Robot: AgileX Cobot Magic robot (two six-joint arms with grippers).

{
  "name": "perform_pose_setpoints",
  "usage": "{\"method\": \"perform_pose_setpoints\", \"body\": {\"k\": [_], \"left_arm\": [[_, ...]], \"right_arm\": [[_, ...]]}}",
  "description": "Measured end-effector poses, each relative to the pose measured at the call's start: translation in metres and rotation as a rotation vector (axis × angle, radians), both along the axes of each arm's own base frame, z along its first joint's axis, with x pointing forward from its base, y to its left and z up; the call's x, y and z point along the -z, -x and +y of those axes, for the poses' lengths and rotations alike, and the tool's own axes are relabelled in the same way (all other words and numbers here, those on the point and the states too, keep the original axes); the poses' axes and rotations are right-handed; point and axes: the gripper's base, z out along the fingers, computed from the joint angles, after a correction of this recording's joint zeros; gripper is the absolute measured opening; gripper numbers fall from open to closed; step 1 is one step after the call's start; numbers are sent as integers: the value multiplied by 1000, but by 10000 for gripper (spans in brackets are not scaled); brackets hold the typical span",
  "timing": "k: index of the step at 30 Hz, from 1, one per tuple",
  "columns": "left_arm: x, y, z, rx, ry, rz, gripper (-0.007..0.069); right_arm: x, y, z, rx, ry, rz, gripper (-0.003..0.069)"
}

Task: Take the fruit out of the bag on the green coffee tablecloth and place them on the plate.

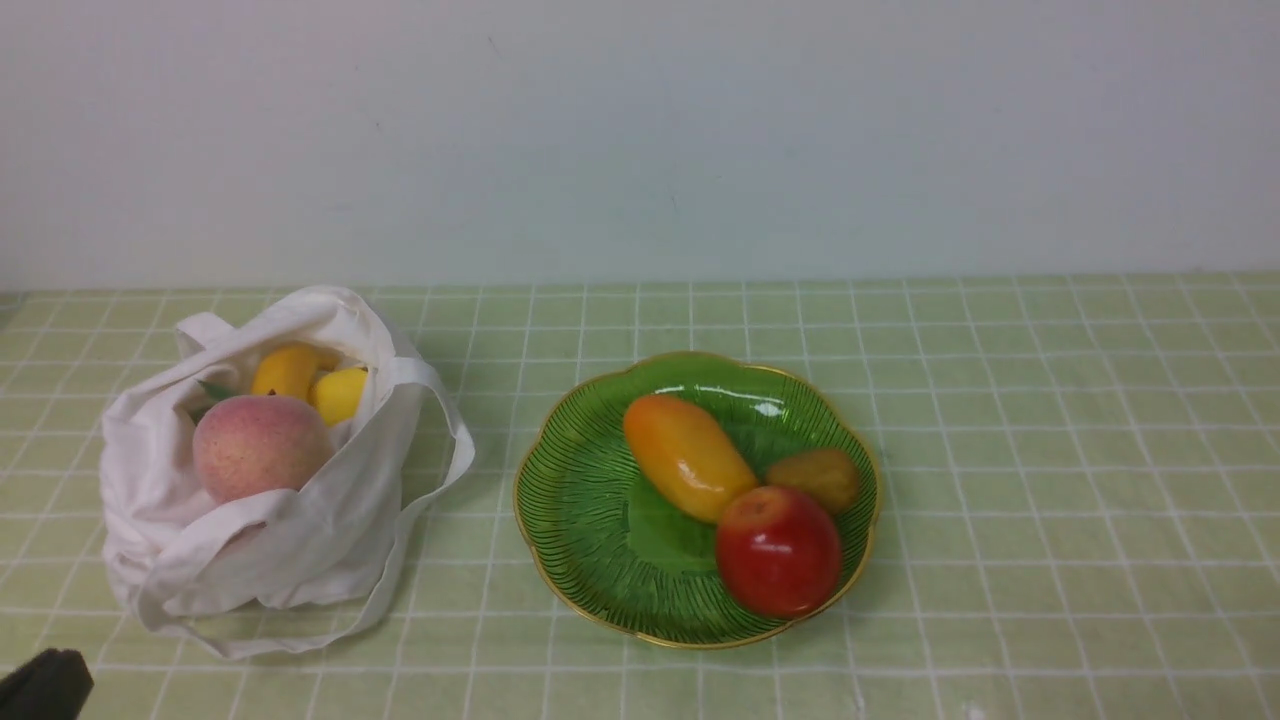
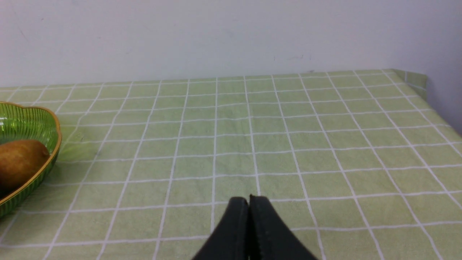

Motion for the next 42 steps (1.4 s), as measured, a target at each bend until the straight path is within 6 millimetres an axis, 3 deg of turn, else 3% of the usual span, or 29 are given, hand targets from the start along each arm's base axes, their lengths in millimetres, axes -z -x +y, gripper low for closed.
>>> {"method": "perform_pose_setpoints", "body": {"k": [5, 42], "left_arm": [[37, -3, 3, -39, -46, 95, -8], [37, -3, 3, -41, -59, 90, -8]], "right_arm": [[0, 0, 0, 0, 0, 2, -15], [0, 0, 0, 0, 0, 2, -15]]}}
